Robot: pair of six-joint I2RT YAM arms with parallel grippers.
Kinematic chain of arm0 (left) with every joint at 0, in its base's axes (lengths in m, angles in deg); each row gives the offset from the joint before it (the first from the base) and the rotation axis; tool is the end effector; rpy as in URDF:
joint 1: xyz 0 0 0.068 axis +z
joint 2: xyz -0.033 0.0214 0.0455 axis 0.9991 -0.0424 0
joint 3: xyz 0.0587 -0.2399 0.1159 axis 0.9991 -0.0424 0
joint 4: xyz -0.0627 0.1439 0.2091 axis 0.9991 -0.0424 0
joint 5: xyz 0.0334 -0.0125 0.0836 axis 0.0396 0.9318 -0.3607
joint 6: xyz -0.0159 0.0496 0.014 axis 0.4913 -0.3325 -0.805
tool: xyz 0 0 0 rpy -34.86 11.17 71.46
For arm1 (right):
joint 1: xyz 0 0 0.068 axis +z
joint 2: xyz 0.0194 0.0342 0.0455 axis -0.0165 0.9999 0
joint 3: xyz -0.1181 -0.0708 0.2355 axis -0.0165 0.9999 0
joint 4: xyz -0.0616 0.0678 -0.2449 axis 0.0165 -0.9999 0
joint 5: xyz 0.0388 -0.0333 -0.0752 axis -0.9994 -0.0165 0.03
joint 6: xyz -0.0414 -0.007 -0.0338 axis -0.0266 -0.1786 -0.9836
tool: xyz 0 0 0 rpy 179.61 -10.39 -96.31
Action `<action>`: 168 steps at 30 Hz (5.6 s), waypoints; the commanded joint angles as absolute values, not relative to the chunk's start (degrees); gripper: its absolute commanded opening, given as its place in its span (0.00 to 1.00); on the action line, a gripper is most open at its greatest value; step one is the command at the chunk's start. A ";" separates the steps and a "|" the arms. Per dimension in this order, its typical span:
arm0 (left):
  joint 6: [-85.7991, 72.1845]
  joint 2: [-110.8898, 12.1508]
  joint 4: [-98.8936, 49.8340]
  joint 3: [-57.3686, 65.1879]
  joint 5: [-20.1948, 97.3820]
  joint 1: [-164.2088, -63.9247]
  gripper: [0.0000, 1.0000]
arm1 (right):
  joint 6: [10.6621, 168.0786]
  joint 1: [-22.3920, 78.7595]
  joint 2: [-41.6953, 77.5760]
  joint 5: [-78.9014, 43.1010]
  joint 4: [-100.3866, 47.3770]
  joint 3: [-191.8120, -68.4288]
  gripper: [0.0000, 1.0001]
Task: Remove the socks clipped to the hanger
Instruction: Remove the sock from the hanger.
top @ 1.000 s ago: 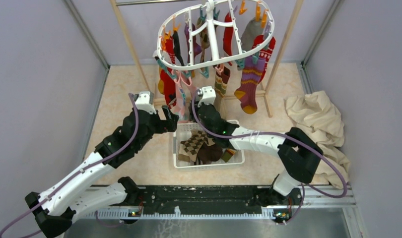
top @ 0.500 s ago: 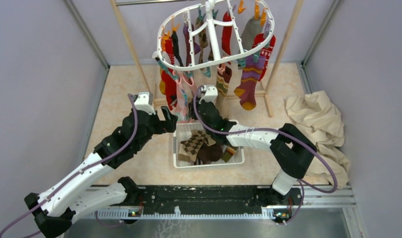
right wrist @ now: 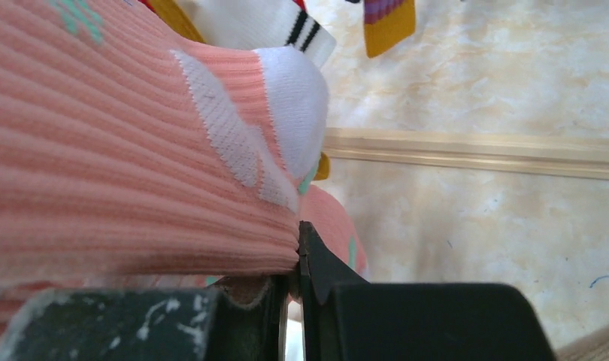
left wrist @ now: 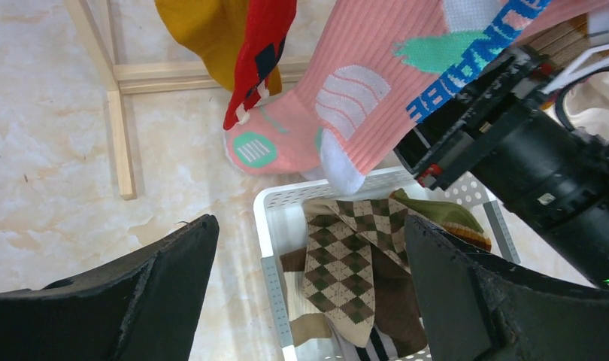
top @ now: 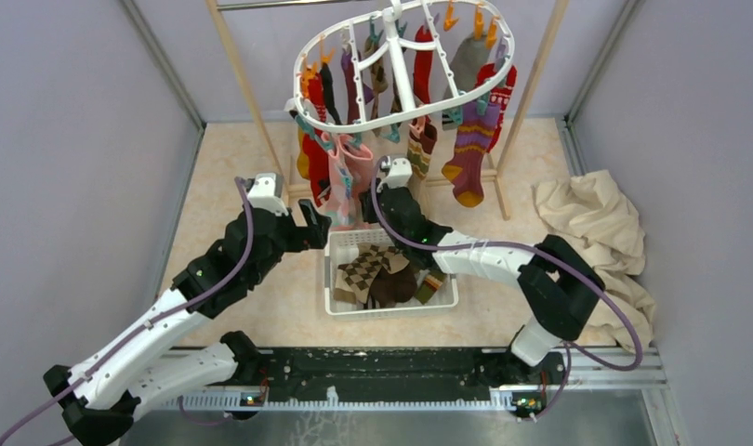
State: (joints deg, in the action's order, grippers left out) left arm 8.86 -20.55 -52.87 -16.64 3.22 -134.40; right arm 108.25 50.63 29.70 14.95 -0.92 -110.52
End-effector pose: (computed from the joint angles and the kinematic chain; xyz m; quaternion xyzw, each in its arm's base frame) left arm 0.1321 -0.1172 0.3483 0.0059 0.8130 -0.1764 0.5549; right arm 0.2414 0.2797 0.2566 -0.0355 0.7690 0.2519 0.5865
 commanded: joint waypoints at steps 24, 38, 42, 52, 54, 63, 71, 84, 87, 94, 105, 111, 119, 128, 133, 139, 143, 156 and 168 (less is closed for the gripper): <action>9.47 -19.13 -52.55 -15.27 5.46 -134.44 0.99 | 106.11 51.68 2.69 -3.20 -18.89 -110.19 0.04; 8.56 -17.48 -51.54 -12.70 15.24 -134.44 0.99 | 108.81 51.88 -1.79 -9.65 -22.23 -108.54 0.03; 7.67 -15.39 -48.54 -14.69 21.73 -134.41 0.99 | 110.54 51.90 -2.70 -11.69 -21.55 -108.02 0.03; 7.87 -10.22 -41.95 -24.39 28.77 -134.43 0.99 | 115.60 51.88 -2.12 -20.29 -17.98 -108.79 0.03; 7.87 -10.26 -41.75 -25.30 28.61 -134.39 0.99 | 116.38 51.88 -2.07 -21.86 -17.54 -108.85 0.03; 7.98 -7.58 -39.22 -28.76 29.35 -134.33 0.99 | 117.84 51.89 -2.19 -25.22 -17.74 -109.87 0.03; 9.46 -9.40 -32.61 -31.59 36.37 -134.33 0.99 | 119.84 51.89 -0.80 -27.54 -15.02 -109.52 0.03; 9.39 -10.90 -29.91 -31.25 37.16 -134.33 0.35 | 120.98 51.94 -0.86 -28.24 -15.40 -108.76 0.05; 9.25 -11.13 -30.53 -30.70 36.95 -134.33 0.18 | 119.91 51.89 -1.38 -26.08 -18.55 -109.09 0.11; 8.20 -12.86 -35.04 -28.30 32.96 -134.35 0.16 | 113.16 51.98 -3.90 -14.71 -33.83 -114.71 0.37; 7.90 -15.26 -39.44 -27.53 28.18 -134.38 0.15 | 104.66 54.66 -2.29 -2.52 -39.95 -124.65 0.40; 7.74 -14.16 -40.95 -27.42 27.39 -134.37 0.15 | 97.14 55.13 1.31 1.52 -34.59 -128.55 0.41; 7.99 -13.43 -43.73 -26.38 26.55 -134.33 0.16 | 90.83 53.37 6.85 -2.87 -28.82 -133.26 0.43; 8.53 -15.37 -48.85 -23.42 26.17 -134.33 0.16 | 89.72 51.58 10.08 -2.16 -26.40 -135.65 0.43; 8.42 -14.77 -50.41 -22.68 25.87 -134.33 0.16 | 89.00 50.69 11.38 -2.27 -24.07 -135.77 0.44; 8.42 -14.08 -51.42 -22.22 25.80 -134.38 0.16 | 88.80 49.38 13.15 -3.68 -22.12 -135.81 0.44; 8.27 -14.07 -52.03 -21.68 26.55 -134.34 0.17 | 88.45 48.99 13.95 -4.42 -20.25 -135.61 0.45; 8.66 -13.05 -55.74 -21.01 25.65 -134.34 0.17 | 88.25 48.26 10.94 -9.28 -18.67 -132.76 0.45; 10.66 -11.76 -58.55 -22.58 28.37 -134.34 0.17 | 87.64 48.28 5.38 -10.71 -23.30 -130.89 0.45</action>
State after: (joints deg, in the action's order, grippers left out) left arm 9.34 -12.84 -56.98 -22.96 26.58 -134.40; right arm 88.29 48.42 7.25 -9.02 -23.87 -130.62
